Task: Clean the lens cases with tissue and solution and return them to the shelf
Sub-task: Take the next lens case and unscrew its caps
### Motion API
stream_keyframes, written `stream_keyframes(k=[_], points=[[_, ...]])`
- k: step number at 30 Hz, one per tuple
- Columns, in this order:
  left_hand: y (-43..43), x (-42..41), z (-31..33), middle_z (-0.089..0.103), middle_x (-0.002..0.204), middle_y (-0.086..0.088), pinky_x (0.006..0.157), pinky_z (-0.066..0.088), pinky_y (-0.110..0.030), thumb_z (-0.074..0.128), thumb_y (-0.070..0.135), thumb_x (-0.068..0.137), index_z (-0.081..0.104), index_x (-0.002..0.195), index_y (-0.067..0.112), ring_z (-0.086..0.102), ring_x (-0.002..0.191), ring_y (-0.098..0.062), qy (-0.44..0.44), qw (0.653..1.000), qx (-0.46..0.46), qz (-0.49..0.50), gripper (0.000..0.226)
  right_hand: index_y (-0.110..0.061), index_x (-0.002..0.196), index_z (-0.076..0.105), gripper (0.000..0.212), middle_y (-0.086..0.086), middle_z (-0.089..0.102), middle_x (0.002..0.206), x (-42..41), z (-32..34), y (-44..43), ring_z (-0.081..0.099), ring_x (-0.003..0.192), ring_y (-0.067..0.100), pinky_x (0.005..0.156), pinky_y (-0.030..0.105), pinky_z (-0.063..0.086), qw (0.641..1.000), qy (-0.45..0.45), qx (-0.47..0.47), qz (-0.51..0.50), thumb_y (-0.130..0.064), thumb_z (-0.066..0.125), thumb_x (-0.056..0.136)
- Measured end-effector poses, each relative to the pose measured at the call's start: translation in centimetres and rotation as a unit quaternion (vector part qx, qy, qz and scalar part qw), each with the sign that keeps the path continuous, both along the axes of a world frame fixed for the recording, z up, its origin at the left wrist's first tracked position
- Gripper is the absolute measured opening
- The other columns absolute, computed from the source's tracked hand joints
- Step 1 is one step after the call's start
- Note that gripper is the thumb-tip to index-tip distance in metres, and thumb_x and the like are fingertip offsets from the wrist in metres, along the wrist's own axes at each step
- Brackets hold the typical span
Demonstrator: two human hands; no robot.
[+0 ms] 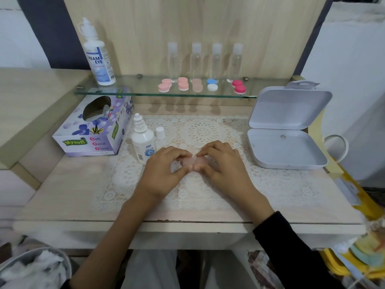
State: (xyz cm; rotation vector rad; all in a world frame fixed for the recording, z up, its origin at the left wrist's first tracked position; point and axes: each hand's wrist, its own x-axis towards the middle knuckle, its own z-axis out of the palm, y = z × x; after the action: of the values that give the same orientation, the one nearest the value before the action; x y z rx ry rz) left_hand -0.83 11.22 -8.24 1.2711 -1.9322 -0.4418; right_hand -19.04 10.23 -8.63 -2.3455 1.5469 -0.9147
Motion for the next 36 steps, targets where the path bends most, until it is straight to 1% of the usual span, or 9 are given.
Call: stream_keyframes(k=[4,8,12,17,25,29,31,33,36], points=[[0.0,-0.1,0.1,0.066,0.094,0.01,0.084,0.049,-0.03,0.064,0.05,0.073,0.07,0.102,0.019,0.059,0.092,-0.009,-0.002,1.0,0.005,0.0,0.043,-0.024,0.105,0.07,0.041,-0.012,0.056,0.111,-0.1,0.3,0.1,0.045,0.106,0.009,0.087,0.028,0.026,0.999,-0.042,0.012,0.003,-0.051,0.058,0.077],[0.0,-0.1,0.0,0.067,0.095,0.008,0.084,0.048,-0.031,0.068,0.036,0.073,0.071,0.102,0.017,0.059,0.092,-0.012,-0.003,1.0,-0.002,0.008,0.034,-0.023,0.103,0.071,0.037,-0.01,0.057,0.106,-0.2,0.3,0.0,0.046,0.103,0.012,0.085,0.03,0.028,1.0,-0.016,0.0,-0.007,-0.05,0.066,0.078],[0.0,0.0,-0.1,0.066,0.095,0.007,0.084,0.049,-0.032,0.072,0.03,0.074,0.071,0.102,0.017,0.059,0.092,-0.011,-0.004,1.0,-0.007,0.008,0.031,-0.027,0.103,0.071,0.036,-0.011,0.057,0.105,-0.2,0.6,0.2,0.045,0.103,0.013,0.085,0.032,0.027,0.999,0.018,-0.009,-0.036,-0.052,0.067,0.079],[0.1,-0.1,0.1,0.066,0.094,0.01,0.084,0.048,-0.027,0.068,0.035,0.073,0.07,0.101,0.019,0.059,0.091,-0.007,-0.008,1.0,-0.005,0.01,0.033,-0.028,0.101,0.071,0.031,-0.013,0.056,0.102,0.1,0.8,0.6,0.045,0.1,0.012,0.081,0.031,0.024,0.997,0.036,-0.022,-0.058,-0.051,0.067,0.081],[0.1,-0.3,0.2,0.066,0.095,0.009,0.085,0.049,-0.031,0.079,0.024,0.075,0.07,0.102,0.02,0.06,0.092,-0.008,-0.012,1.0,-0.017,0.022,0.028,-0.024,0.097,0.068,0.03,-0.013,0.056,0.1,0.6,0.8,0.9,0.046,0.098,0.013,0.078,0.032,0.022,0.994,0.064,-0.044,-0.082,-0.05,0.064,0.084],[0.1,-0.3,0.3,0.066,0.097,0.008,0.086,0.048,-0.033,0.078,0.024,0.077,0.07,0.103,0.019,0.059,0.094,-0.011,-0.02,1.0,-0.013,0.02,0.028,-0.025,0.094,0.067,0.031,-0.015,0.055,0.097,0.4,0.5,0.8,0.046,0.095,0.01,0.082,0.032,0.027,0.998,-0.004,-0.02,-0.055,-0.054,0.064,0.082],[0.1,-0.3,0.2,0.066,0.098,0.007,0.087,0.047,-0.032,0.075,0.025,0.078,0.069,0.104,0.018,0.058,0.095,-0.012,-0.025,0.999,-0.01,0.017,0.027,-0.023,0.101,0.069,0.038,-0.014,0.056,0.098,0.4,0.5,0.9,0.047,0.096,0.01,0.085,0.033,0.034,0.999,-0.029,-0.007,-0.034,-0.054,0.061,0.079],[0.0,-0.3,0.1,0.065,0.099,0.006,0.088,0.045,-0.029,0.071,0.025,0.08,0.068,0.106,0.018,0.057,0.096,-0.013,-0.039,0.999,-0.014,0.016,0.028,-0.022,0.112,0.068,0.042,-0.014,0.059,0.102,0.5,0.4,1.2,0.049,0.097,0.008,0.086,0.033,0.038,0.999,-0.041,-0.004,-0.008,-0.049,0.061,0.08],[0.0,-0.3,-0.1,0.063,0.104,0.004,0.088,0.034,-0.013,0.068,0.023,0.083,0.066,0.11,0.017,0.053,0.098,-0.011,-0.072,0.997,-0.031,0.024,0.028,-0.021,0.112,0.069,0.032,-0.012,0.064,0.102,0.5,0.4,1.4,0.049,0.096,0.007,0.086,0.032,0.042,0.999,-0.049,-0.014,0.007,-0.027,0.066,0.081]])
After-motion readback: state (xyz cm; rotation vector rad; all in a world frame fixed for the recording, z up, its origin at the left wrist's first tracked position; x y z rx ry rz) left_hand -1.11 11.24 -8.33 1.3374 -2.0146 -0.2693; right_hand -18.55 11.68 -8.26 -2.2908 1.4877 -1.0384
